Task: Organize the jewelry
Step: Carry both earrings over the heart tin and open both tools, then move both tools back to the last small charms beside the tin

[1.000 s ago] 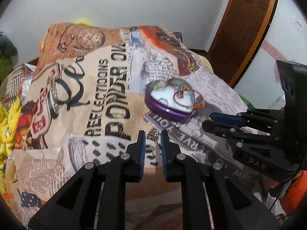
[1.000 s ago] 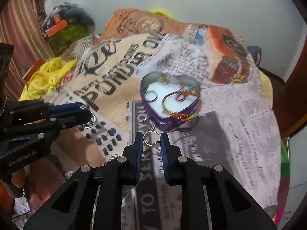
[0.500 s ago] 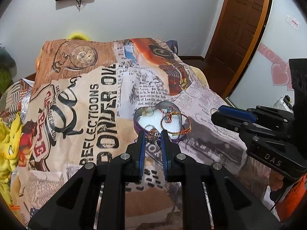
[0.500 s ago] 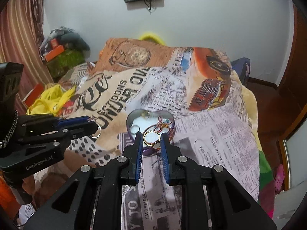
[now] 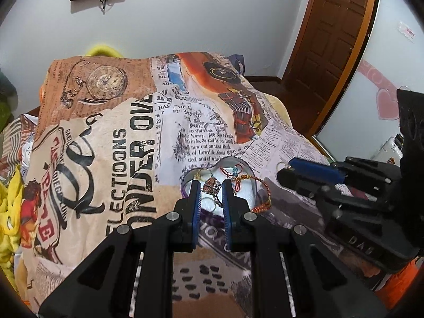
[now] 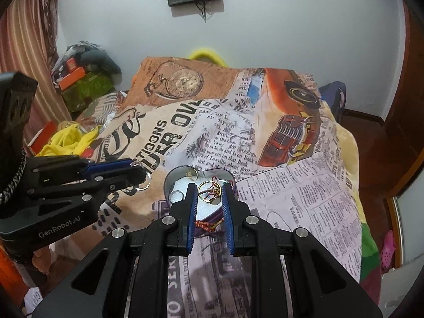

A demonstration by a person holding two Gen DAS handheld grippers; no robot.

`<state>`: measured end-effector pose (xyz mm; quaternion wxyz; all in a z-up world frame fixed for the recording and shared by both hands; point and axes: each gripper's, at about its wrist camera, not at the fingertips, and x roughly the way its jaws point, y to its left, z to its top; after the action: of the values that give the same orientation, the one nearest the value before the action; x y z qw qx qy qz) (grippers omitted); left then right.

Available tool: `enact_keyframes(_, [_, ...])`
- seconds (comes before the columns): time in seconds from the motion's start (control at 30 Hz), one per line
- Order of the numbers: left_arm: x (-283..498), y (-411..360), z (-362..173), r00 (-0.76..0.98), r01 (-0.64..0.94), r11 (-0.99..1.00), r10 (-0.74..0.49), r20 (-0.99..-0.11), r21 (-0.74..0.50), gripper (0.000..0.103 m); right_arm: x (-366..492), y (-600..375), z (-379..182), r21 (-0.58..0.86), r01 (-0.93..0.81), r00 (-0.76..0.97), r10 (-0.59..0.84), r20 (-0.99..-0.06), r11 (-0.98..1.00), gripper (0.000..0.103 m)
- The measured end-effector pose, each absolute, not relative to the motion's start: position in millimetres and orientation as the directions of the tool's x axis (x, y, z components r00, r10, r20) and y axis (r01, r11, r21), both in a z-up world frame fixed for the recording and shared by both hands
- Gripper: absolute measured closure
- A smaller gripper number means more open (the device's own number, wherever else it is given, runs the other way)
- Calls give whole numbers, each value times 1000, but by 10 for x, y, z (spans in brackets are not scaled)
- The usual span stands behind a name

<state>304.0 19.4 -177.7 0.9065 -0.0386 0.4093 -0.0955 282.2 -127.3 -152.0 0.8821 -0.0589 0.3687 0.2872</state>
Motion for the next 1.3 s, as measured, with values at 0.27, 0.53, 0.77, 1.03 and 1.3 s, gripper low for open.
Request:
enact_keyframes(0.27, [3314,212,-2068,582,149,971,-238,-777,-187,89,3003,-1188,-1745,140,-555,507,466,-725,820,86])
enact_keyframes(0.53, [3439,181,-2142,563,161,968,-251,-787,-194,89,3067,-1095,-1865,115,-578,475,448,-758,808,86])
enact_keyframes(0.77, [3403,152,-2075,595,186,967,-250,-764,-172,89,3063,-1058,-1885,107,-599,461,451,-764,794,86])
enact_keyframes(1.03, [3313,191,-1960,609,181,969,-245,-754,-169,89,3036,-1060,-1826,90,-599,474,443,-761,796,85])
enact_keyframes(1.3, [3086,252,-1747,631,160,978,-207,-747,-135,86,2914,-1136,-1685,77,-582,501,431,-751,809,80])
